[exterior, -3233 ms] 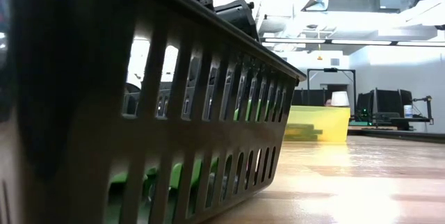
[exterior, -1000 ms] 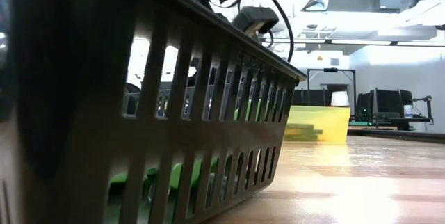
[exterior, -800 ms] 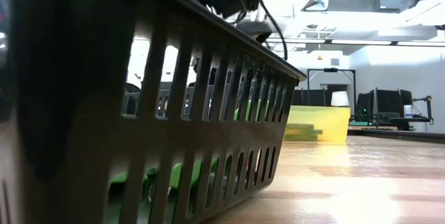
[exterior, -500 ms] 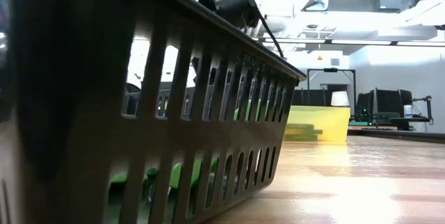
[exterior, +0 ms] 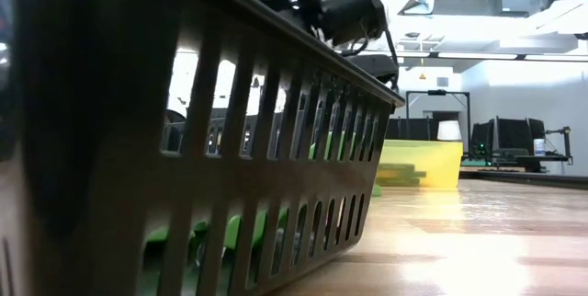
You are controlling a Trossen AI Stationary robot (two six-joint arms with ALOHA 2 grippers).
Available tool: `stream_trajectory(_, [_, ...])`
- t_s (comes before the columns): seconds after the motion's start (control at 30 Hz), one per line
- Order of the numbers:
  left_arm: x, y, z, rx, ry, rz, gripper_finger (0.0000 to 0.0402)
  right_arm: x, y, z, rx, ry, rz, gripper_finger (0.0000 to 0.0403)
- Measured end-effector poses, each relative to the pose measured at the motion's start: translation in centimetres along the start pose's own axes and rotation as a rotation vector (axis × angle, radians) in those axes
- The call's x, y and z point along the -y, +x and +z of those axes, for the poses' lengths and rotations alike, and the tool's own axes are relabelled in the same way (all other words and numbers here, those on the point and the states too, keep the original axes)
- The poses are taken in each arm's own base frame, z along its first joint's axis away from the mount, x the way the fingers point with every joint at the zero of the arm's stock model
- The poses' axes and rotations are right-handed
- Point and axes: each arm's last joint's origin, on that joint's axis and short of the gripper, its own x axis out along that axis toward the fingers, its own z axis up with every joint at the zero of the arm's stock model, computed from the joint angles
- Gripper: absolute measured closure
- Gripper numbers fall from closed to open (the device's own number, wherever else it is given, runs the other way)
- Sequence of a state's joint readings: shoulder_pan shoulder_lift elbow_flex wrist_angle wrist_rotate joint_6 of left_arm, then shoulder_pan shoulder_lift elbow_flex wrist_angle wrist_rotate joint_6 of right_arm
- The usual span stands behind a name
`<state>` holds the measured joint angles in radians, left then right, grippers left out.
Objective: Pick & Place School Supplies
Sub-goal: Put the green eraser into the bottom black bin
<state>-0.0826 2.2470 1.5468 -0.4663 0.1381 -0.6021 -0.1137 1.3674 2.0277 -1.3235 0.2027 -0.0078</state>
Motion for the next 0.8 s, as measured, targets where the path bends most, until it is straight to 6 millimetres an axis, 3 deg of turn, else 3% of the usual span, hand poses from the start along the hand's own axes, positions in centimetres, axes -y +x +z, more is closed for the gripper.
stream_trajectory(0.1, [0.1,0.5,-0.2,-0.042,0.038,-0.009,0.0263,0.2,0.0,0.0,-0.001,0.006,0.01,0.0262])
stream_trajectory(0.23, [0.8,0.7,-0.9,-0.056,0.103,0.001,0.0354,0.4,0.1,0.0,-0.003,0.012,0.001,0.0266])
stream_trajectory(0.3, [1.0,0.7,-1.0,-0.058,0.153,-0.001,0.038,0.6,0.1,0.0,-0.004,0.012,-0.005,0.0266])
stream_trajectory(0.63, [0.4,0.7,-0.4,-0.015,0.167,0.03,0.0396,1.7,0.3,-0.2,-0.02,0.011,-0.047,0.0268])
stream_trajectory(0.8, [0.9,-2.8,0.7,0.124,0.149,0.051,0.0401,1.9,0.1,0.0,0.007,0.01,-0.044,0.027])
